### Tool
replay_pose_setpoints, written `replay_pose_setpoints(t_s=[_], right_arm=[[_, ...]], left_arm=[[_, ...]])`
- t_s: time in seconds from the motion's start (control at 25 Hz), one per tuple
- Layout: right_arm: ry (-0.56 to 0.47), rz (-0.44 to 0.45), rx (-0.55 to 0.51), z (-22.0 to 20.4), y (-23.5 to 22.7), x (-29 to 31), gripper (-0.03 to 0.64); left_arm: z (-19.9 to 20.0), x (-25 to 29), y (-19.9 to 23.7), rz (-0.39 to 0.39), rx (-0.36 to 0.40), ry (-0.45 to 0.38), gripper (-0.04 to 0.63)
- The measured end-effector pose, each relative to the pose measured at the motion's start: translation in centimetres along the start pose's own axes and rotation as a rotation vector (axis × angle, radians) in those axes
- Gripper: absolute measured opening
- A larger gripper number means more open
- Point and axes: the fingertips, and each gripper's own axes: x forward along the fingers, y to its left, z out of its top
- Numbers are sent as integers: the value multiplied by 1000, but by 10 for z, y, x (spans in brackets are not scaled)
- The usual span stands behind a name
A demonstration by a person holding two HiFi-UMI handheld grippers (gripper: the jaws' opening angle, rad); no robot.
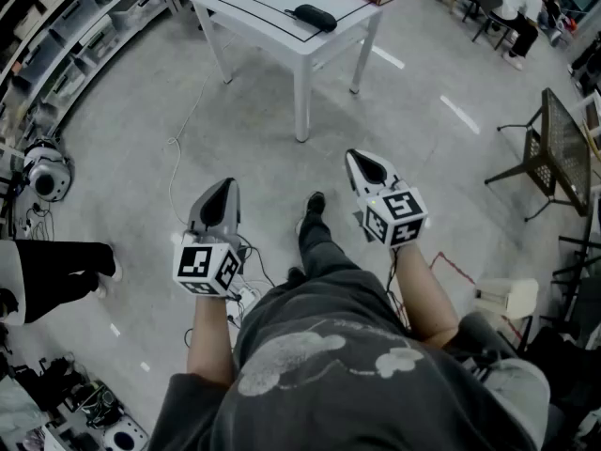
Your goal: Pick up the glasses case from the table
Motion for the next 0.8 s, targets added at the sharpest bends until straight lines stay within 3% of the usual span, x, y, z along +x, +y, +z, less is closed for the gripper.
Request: replay_pose_setpoints(t_s=[0.8], right_arm=[[-31, 20, 16, 16, -42, 50, -2]], left_arm=[[5, 47, 11, 30, 3, 22, 3]])
